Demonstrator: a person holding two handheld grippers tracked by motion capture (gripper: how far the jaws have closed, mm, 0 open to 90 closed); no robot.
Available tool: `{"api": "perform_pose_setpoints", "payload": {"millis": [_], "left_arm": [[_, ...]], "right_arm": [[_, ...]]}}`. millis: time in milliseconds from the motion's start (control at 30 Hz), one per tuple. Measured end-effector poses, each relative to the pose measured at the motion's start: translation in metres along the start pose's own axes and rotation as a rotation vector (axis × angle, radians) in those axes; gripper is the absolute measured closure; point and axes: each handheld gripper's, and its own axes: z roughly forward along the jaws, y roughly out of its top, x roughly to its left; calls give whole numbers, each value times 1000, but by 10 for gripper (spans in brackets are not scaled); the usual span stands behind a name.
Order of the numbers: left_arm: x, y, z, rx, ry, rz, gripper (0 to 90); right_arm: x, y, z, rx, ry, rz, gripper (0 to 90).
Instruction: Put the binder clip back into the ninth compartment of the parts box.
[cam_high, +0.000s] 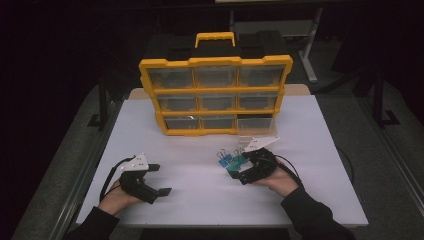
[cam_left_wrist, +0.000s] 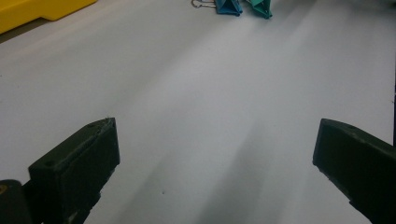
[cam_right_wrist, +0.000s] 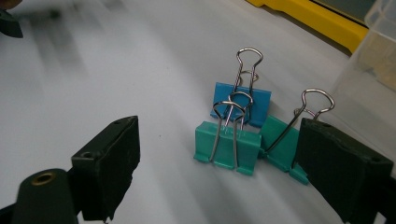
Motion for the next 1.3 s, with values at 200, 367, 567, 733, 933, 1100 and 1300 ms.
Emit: {"api": "perform_pose_setpoints", "payload": {"millis": [200, 367, 567, 733, 933, 1100, 1300], "left_arm": [[0, 0, 0, -1, -2, -2, 1], [0, 0, 0, -2, -3, 1, 2], [0, 0, 0, -4, -7, 2, 2], [0, 0, 0, -6, -5, 3, 2], [0, 0, 0, -6, -3, 5, 2], [0, 0, 0, -6, -2, 4, 2], [0, 0, 0, -6, -2, 6, 2]], "right_arm": [[-1, 5, 4, -4, 8, 0, 181], [-3, 8, 10, -6, 24, -1, 223], [-4, 8, 14, -6, 33, -1, 280], [-7, 8, 19, -9, 36, -6, 344], [-7, 7, 22, -5, 50, -14, 430], [-8, 6, 23, -5, 52, -16, 484], [-10, 4, 23, -12, 51, -16, 534]]}}
